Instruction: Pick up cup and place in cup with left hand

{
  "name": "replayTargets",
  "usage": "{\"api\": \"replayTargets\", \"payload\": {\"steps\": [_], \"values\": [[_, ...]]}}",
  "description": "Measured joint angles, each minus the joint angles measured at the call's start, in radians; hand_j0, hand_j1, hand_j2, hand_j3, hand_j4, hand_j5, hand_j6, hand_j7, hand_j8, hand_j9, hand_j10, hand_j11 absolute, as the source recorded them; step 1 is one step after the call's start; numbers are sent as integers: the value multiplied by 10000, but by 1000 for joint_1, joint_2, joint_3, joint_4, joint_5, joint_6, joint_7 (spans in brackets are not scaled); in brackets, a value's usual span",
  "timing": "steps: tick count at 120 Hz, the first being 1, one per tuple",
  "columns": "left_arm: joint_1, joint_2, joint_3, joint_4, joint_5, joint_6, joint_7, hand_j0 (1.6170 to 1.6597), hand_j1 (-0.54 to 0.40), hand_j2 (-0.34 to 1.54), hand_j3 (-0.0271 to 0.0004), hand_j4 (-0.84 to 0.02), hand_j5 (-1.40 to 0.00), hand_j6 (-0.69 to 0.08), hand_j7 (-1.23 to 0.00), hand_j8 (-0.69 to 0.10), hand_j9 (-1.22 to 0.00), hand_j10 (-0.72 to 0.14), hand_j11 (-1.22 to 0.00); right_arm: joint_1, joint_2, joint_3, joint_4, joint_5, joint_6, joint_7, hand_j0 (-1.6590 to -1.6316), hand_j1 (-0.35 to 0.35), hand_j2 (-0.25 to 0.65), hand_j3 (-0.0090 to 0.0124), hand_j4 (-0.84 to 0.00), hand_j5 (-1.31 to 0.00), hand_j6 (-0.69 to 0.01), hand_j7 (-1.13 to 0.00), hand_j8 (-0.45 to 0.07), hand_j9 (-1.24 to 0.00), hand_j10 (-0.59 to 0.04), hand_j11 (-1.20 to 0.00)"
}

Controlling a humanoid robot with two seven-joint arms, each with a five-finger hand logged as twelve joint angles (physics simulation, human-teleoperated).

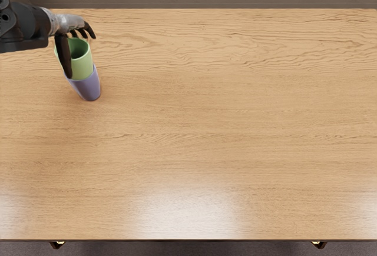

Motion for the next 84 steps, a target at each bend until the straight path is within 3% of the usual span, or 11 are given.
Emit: {"api": "replayTargets", "payload": {"steps": [31, 84], "values": [[1, -16, 1, -2, 0, 13, 0, 16575, 2896, 114, 0, -654, -812, -520, -815, -473, -822, -568, -830, 0, 0, 0, 0, 0, 0, 0, -16581, -3204, -48, 0, -240, -310, -240, -310, -239, -310, -239, -310], [-12, -124, -4, -76, -2, 14, 0, 16580, 3431, 23, 0, -104, -98, -99, -96, -90, -96, -90, -96, 1, 0, 0, 0, 0, 0, 0, -16581, -3203, -49, 0, -240, -311, -241, -311, -240, -311, -240, -311]]}}
